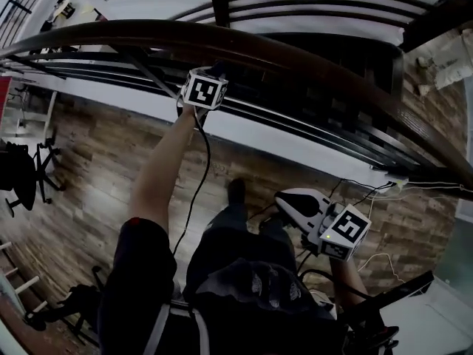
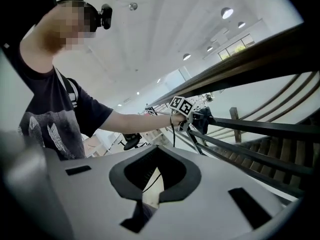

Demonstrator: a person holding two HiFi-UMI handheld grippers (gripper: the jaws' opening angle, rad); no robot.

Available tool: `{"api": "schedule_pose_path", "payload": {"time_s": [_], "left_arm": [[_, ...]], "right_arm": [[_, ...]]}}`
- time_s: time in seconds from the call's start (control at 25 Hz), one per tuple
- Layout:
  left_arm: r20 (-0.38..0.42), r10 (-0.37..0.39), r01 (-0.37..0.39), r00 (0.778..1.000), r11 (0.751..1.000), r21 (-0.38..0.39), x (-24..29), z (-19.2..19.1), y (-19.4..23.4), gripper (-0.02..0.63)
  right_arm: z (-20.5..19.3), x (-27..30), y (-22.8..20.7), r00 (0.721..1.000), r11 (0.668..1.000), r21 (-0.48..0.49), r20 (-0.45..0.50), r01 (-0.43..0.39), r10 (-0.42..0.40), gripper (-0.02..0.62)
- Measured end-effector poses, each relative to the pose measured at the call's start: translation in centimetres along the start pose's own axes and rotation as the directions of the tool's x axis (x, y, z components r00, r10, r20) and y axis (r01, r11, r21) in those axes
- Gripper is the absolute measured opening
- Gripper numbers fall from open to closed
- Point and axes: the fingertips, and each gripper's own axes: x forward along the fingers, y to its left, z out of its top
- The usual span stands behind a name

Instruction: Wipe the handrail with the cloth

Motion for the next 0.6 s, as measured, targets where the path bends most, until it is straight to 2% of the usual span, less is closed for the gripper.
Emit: {"api": "schedule_pose_path", "payload": {"time_s": [0.16, 0.32, 0.4, 0.48, 0.52, 0.56, 0.6], "left_arm": [[-0.04, 0.098, -0.099, 0.994, 0.995, -0.019, -1.2, -1.5, 9.9, 0.092], [-0.087, 0.175, -0.179, 0.981, 0.983, -0.036, -2.2, -2.9, 16.2, 0.092], [-0.096, 0.292, -0.291, 0.951, 0.956, 0.027, -3.6, -2.6, 19.7, 0.092], [-0.084, 0.414, -0.407, 0.906, 0.909, 0.089, -5.4, -1.6, 23.5, 0.092], [-0.103, 0.41, -0.404, 0.906, 0.912, 0.072, -5.5, -1.7, 24.2, 0.092], [-0.148, 0.34, -0.342, 0.929, 0.94, 0.01, -4.9, -2.6, 23.7, 0.092], [-0.199, 0.235, -0.254, 0.952, 0.964, -0.077, -3.7, -3.9, 22.5, 0.092]], "right_arm": [[0.5, 3.7, 0.3, 0.999, 1.0, -0.005, -0.026, -0.03, 0.03, 0.004], [0.5, 5.6, 0.9, 0.998, 0.999, -0.009, -0.054, -0.038, 0.037, 0.003], [0.8, 6.1, 0.9, 0.998, 1.0, -0.009, -0.056, -0.028, 0.028, 0.003], [1.8, 7.2, 0.7, 0.998, 1.0, -0.004, -0.066, -0.015, 0.014, 0.003], [2.5, 8.0, 0.4, 0.998, 1.0, -0.001, -0.068, -0.006, 0.005, 0.003], [3.2, 8.7, 0.0, 0.998, 1.0, -0.001, -0.068, 0.005, -0.005, 0.003], [3.8, 9.3, -0.5, 0.998, 1.0, -0.005, -0.066, 0.016, -0.016, 0.003]]}}
